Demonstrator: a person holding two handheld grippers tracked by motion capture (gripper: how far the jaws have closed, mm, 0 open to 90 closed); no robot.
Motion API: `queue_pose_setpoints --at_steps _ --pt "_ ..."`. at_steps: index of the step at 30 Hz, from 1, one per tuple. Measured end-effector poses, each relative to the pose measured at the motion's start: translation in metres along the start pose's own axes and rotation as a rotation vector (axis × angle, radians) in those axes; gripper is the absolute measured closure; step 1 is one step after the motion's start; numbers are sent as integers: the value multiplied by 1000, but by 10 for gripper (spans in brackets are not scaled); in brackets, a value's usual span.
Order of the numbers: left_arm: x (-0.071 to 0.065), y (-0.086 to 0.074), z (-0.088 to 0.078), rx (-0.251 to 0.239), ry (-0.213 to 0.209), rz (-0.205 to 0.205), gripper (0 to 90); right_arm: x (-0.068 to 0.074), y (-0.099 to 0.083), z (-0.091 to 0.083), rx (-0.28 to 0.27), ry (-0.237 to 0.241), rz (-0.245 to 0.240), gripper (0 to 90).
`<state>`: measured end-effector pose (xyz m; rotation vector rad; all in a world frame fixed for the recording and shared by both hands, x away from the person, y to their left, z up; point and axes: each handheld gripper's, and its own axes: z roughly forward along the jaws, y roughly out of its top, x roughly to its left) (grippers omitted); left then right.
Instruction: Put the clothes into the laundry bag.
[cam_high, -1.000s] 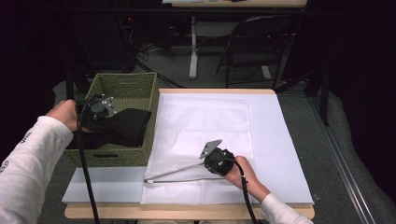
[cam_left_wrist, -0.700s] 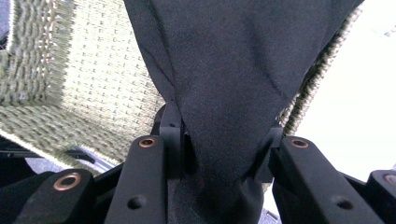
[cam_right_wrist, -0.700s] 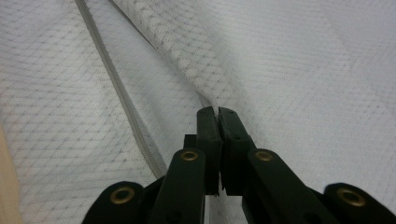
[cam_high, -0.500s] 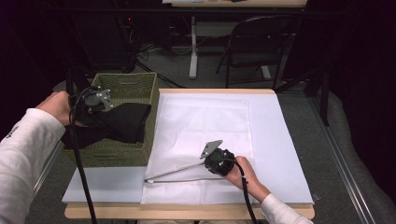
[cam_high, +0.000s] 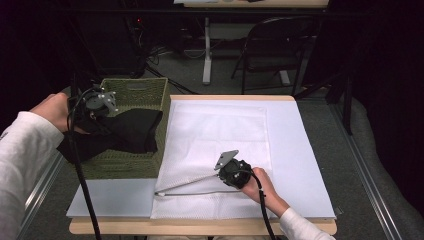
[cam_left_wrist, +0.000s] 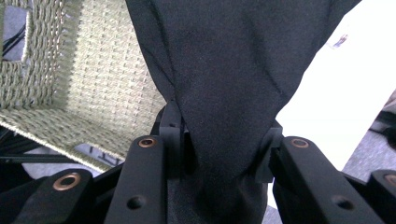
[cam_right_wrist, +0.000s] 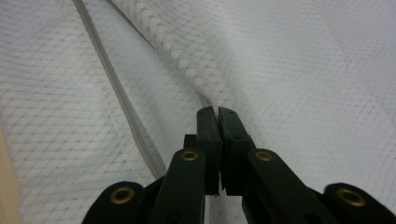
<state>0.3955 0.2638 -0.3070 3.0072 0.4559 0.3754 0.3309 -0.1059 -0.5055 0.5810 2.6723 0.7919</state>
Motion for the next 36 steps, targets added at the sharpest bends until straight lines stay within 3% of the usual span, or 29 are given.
queue_pose_setpoints --at_steps 6,10,13,16,17,21,24,29,35,36 --pt "-10 8 -6 5 -20 25 659 0 0 0 1 -5 2 888" --pt "-19 12 -6 -32 -60 31 658 0 1 0 4 -12 2 888" --pt "-32 17 -5 -30 -96 42 658 1 1 -1 -2 -17 6 888" --pt "-42 20 -4 -25 -92 61 658 2 1 -1 0 -25 23 889" --pt "-44 20 -4 -33 -95 52 659 1 1 -1 -6 -27 5 889" --pt "-53 22 -1 -42 -113 39 659 1 1 -2 -5 -25 26 890" --pt "-63 28 3 -13 -119 14 660 -1 1 0 -12 -24 14 890" --pt "-78 36 9 -4 -116 13 661 -2 2 -1 -5 -28 20 889" --pt "-100 42 14 -44 -147 -3 661 -1 2 -1 -2 -36 31 889" --pt "-102 43 15 -44 -147 -7 661 0 2 -2 3 -37 51 889"
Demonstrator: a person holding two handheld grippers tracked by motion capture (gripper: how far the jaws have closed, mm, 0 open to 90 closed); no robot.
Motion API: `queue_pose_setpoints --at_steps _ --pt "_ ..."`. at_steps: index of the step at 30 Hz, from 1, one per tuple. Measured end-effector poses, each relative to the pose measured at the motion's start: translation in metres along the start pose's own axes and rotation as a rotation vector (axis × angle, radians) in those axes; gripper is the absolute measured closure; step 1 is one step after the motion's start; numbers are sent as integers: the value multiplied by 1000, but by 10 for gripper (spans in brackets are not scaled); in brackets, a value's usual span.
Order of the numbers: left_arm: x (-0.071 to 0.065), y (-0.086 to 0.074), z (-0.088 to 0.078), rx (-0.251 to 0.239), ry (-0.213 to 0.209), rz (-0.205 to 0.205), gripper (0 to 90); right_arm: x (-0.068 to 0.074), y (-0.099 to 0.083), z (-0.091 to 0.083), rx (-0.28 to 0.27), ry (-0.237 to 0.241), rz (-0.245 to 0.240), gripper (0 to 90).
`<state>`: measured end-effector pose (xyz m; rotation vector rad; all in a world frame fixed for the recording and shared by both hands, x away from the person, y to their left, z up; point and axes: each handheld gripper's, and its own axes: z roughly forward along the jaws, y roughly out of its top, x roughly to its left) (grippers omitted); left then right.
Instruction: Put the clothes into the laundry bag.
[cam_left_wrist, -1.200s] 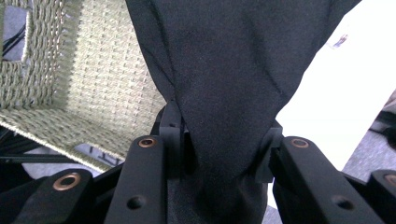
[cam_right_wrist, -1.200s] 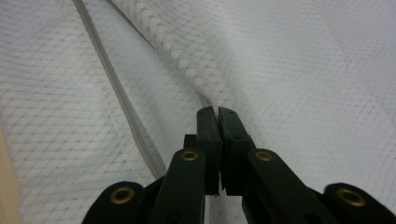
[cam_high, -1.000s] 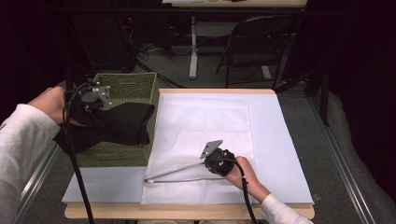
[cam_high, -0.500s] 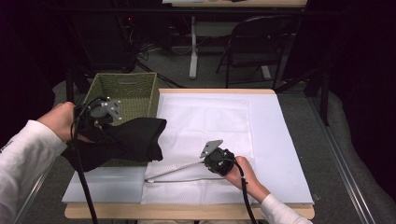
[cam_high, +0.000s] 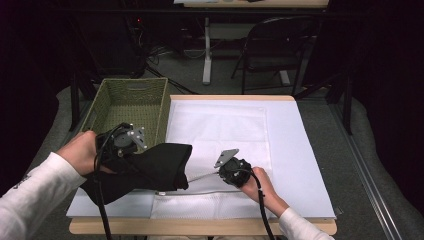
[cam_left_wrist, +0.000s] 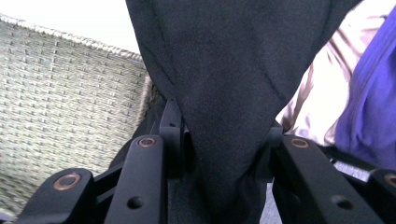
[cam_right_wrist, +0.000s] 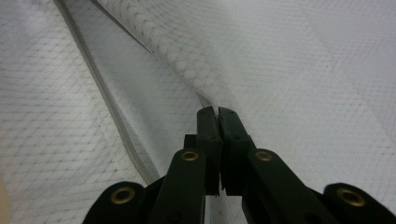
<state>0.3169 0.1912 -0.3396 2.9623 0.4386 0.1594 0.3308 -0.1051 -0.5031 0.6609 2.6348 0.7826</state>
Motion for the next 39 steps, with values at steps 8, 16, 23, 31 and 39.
queue_pose_setpoints --at_steps 8,16,23,31,39 --pt "-18 11 15 -10 -66 -20 661 -4 2 -3 -36 -17 8 891" --pt "-25 32 40 -37 -94 -48 661 -10 4 -12 -75 -30 32 893" --pt "-26 38 70 -47 -154 -66 660 -14 4 -17 -100 -28 64 894" --pt "-21 45 111 -50 -177 -85 658 -12 7 -18 -113 -14 78 894" --pt "-19 47 135 -86 -215 -117 647 -11 8 -20 -116 -12 76 894"
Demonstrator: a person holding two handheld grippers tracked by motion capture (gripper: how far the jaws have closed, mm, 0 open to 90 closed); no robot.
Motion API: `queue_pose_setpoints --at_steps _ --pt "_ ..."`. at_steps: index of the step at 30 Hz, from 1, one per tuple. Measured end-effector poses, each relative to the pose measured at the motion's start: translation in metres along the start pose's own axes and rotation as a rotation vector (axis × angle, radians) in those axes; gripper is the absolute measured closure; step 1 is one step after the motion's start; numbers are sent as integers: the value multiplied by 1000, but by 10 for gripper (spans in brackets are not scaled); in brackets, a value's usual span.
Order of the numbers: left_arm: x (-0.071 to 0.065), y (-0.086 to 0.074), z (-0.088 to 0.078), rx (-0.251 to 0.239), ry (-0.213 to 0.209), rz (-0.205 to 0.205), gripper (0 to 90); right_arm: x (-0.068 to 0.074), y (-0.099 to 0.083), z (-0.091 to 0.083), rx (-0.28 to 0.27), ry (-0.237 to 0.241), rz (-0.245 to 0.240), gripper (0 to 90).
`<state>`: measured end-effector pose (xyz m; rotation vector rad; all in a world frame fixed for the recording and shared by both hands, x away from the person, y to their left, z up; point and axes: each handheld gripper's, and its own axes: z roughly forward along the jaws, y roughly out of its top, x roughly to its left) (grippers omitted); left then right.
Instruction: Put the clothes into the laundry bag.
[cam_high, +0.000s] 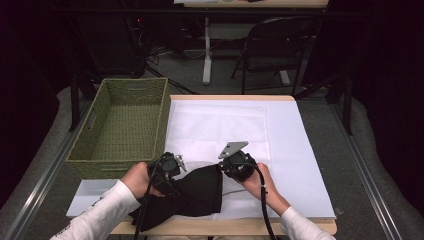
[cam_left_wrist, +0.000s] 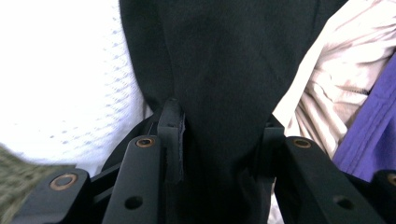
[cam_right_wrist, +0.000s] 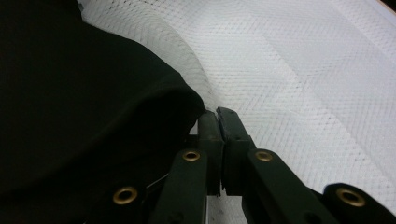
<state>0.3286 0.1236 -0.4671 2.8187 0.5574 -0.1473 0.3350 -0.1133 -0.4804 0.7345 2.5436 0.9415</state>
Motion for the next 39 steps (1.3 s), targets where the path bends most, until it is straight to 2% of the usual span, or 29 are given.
queue_pose_setpoints --at_steps 4,6,9,16,19,21,22,23,24,25,26,27,28,29,30,31,35,39 --pt "1 -2 9 -36 -23 -9 639 1 1 0 -1 -3 4 894" --pt "1 -3 10 -35 -20 -8 637 1 1 0 1 -4 3 894" --pt "2 -5 17 -73 -4 -18 631 2 1 0 -1 -1 3 894" --pt "8 -10 24 -138 -14 -39 627 5 3 -1 -8 -3 -6 895" --pt "8 -11 24 -153 -3 -43 641 5 3 -1 -7 1 -1 894" --pt "5 -11 21 -178 31 -51 656 7 5 -3 -23 2 3 895" --pt "5 -11 21 -178 31 -51 659 7 5 -3 -23 2 3 895" --pt "4 -10 18 -188 31 -59 661 8 9 -7 -36 -1 8 895" --pt "2 -9 13 -219 39 -80 662 8 11 -9 -52 -2 15 895" --pt "2 -9 13 -219 39 -80 662 8 11 -9 -52 -2 15 895" --pt "2 -8 8 -238 33 -96 662 8 12 -12 -65 0 16 895" --pt "2 -6 7 -269 35 -139 659 7 16 -18 -93 -2 23 895" --pt "2 -6 7 -269 35 -139 654 7 16 -18 -93 -2 23 895" --pt "5 -5 12 -270 36 -165 652 5 18 -21 -97 5 31 895" --pt "5 -5 12 -270 36 -165 649 5 18 -21 -97 5 31 895" --pt "9 -6 21 -272 25 -200 646 4 16 -19 -93 16 38 895" --pt "7 -3 24 -282 51 -210 650 9 12 -13 -70 31 28 894" --pt "9 -3 23 -309 46 -231 648 10 15 -17 -85 37 9 894"
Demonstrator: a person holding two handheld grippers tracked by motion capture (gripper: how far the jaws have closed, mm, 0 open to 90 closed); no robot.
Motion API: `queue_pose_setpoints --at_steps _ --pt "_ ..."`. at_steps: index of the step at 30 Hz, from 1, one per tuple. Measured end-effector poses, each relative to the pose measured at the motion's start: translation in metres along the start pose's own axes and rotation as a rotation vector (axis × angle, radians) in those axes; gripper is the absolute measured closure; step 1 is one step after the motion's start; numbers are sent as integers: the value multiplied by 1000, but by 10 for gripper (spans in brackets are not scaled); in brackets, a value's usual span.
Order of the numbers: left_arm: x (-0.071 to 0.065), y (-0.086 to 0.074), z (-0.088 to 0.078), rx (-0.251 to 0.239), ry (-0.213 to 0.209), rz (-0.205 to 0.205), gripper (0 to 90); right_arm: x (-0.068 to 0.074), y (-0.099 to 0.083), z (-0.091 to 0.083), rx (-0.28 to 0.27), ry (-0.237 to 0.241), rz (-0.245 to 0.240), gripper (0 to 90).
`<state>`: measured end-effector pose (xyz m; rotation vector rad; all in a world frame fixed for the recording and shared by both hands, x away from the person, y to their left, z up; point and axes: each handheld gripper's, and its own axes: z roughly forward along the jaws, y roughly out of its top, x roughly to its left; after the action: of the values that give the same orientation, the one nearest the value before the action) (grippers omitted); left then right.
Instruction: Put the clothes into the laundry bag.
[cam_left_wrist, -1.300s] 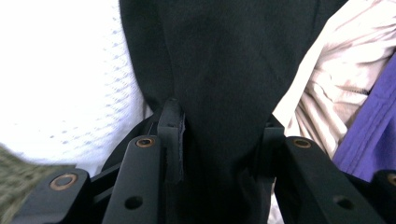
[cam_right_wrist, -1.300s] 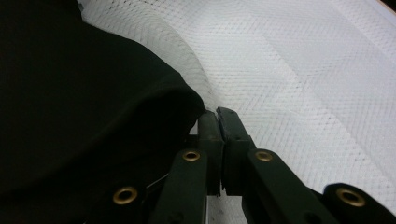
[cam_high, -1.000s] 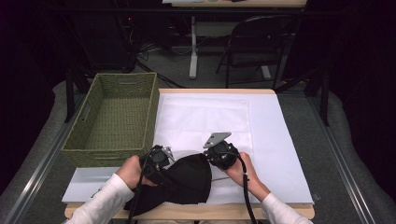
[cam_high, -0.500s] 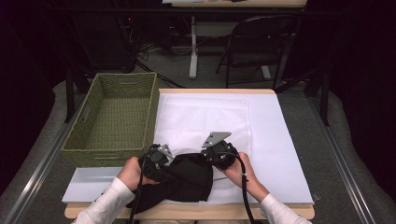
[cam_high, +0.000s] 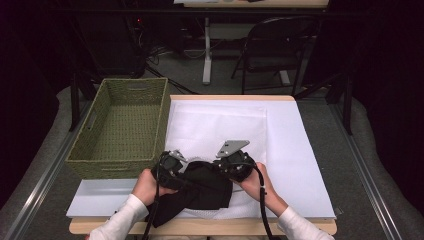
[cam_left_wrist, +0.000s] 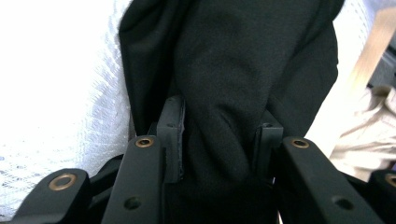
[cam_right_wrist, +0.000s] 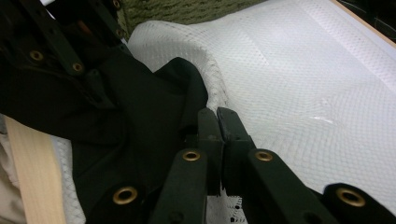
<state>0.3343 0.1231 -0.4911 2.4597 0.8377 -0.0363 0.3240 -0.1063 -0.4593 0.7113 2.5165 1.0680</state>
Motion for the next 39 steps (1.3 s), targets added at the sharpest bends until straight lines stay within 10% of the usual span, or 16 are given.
queue_pose_setpoints --at_steps 5,14,22,39 --pt "2 -5 7 -6 -6 -32 534 -1 -3 9 27 13 11 894" --pt "-19 -10 2 17 19 96 321 0 -6 7 32 16 14 893" --pt "-16 -8 8 22 49 84 643 1 -3 6 18 30 6 893" --pt "-8 12 3 -99 31 -62 683 -1 3 -7 -28 64 45 893"
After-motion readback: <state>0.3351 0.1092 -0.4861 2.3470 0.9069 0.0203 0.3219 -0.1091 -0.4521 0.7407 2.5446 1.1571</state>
